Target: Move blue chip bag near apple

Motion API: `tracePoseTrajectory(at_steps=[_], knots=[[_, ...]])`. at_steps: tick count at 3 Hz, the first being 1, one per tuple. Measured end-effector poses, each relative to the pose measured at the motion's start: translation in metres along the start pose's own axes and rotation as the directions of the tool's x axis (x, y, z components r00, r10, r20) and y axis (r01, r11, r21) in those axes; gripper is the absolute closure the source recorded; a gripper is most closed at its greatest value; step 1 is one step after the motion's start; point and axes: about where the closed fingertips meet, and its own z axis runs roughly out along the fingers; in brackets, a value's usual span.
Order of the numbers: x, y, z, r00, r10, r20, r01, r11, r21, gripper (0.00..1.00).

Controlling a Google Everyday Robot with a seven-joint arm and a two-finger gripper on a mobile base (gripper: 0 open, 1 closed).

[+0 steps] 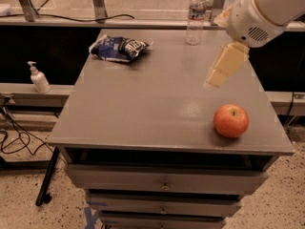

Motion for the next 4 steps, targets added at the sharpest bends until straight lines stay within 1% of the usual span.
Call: tracePoseTrajectory(at_steps=[1, 2, 3, 4], knots=[[-0.004, -0.008, 0.016, 0.998, 0.053, 0.033, -0.054, 0.9979, 0.035, 0.0], [-0.037, -0.039, 0.067, 0.987, 0.098, 0.125, -0.108, 0.9907, 0.082, 0.0], [-0.067, -0.072, 0.121, 0.977, 0.105, 0.186, -0.121, 0.9898, 0.075, 0.0], [-0.1, -0.099, 0.174, 0.965, 0.106, 0.241, -0.119, 0.992, 0.04, 0.0]])
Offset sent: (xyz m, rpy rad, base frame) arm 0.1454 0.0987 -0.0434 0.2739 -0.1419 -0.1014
